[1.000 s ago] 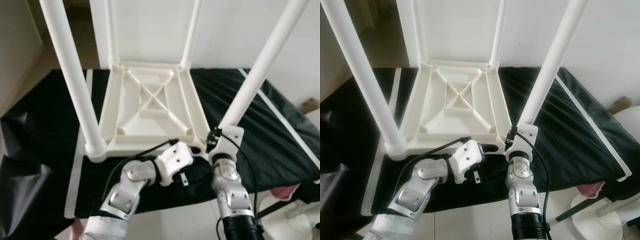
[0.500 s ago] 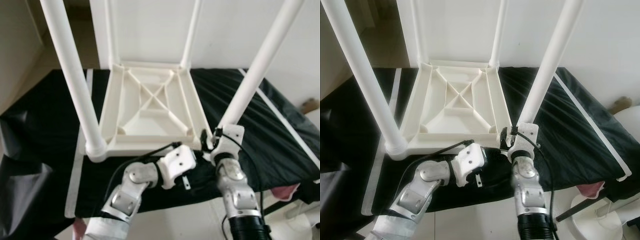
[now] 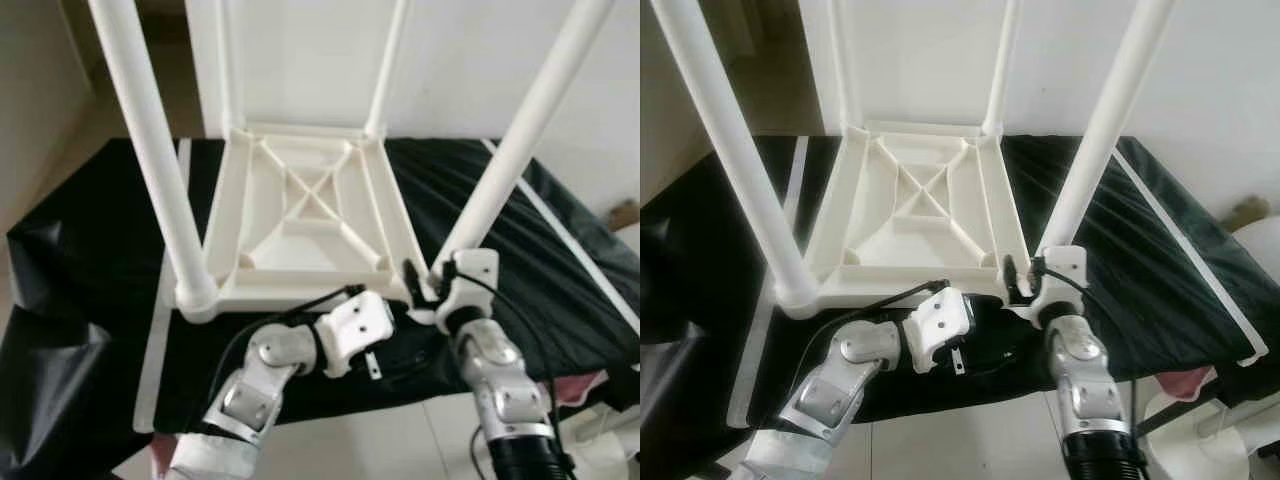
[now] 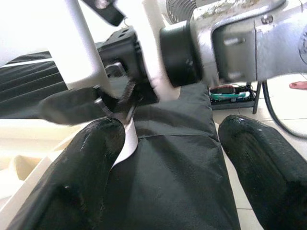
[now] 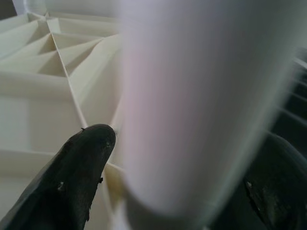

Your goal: Building children table

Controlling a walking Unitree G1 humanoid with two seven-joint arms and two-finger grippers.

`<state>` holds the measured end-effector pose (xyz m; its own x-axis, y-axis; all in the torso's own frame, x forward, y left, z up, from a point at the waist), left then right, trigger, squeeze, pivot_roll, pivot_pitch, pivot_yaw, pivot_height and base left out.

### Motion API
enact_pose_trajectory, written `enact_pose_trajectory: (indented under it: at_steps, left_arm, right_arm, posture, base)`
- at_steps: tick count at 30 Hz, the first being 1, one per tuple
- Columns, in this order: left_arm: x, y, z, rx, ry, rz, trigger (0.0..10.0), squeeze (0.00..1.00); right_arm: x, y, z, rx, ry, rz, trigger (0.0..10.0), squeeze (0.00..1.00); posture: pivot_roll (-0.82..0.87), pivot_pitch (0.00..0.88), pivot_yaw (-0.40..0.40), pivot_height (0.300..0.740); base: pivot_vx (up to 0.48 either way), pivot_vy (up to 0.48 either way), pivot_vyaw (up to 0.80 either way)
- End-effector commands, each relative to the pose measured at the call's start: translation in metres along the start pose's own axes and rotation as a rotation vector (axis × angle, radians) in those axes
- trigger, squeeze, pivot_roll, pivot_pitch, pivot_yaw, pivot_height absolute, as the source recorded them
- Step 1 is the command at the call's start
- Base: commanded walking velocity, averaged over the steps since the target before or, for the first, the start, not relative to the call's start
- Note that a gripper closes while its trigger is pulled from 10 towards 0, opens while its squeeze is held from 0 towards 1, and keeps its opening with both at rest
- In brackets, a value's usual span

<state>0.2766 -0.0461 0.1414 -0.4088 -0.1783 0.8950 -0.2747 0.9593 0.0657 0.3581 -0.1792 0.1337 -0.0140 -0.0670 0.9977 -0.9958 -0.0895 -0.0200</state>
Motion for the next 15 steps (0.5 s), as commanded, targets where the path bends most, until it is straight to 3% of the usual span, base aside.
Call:
enact_pose_trajectory:
  at_steps: [1,11,15]
  left_arm:
    - [-0.004,-0.001,-0.014,0.127,-0.013,-0.027,10.0,0.0]
    - [-0.007,0.001,-0.004,0.057,0.021,-0.038,10.0,0.0]
    - [-0.006,0.003,0.0,0.026,0.084,-0.03,10.0,0.0]
  right_arm:
    - [-0.008,0.003,0.005,0.029,-0.007,-0.027,10.0,0.0]
    - [-0.017,-0.002,0.01,0.247,0.042,-0.092,10.0,0.0]
    - [-0.017,-0.007,0.009,0.291,0.066,-0.095,10.0,0.0]
  posture:
    - [0.05,0.0,-0.062,0.74]
    - [0.05,0.0,-0.058,0.74]
    - [0.05,0.0,-0.057,0.74]
  base:
    - [0.0,0.0,0.0]
    - [0.0,0.0,0.0]
    - [0.0,0.0,0.0]
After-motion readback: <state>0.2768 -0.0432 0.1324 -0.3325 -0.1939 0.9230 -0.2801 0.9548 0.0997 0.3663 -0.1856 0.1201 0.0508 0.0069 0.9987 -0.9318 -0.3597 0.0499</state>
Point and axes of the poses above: a point about 5 cm out from each wrist's last joint towards the gripper, its own y axis pointing back from the gripper into the wrist, its own x axis along the axis of the wrist's last joint, z = x × y, the point moved 6 cm from there along -y, pointing out of the wrist towards the gripper, and after that the axes turned 7 degrees about -y, right-handed, at the moved point
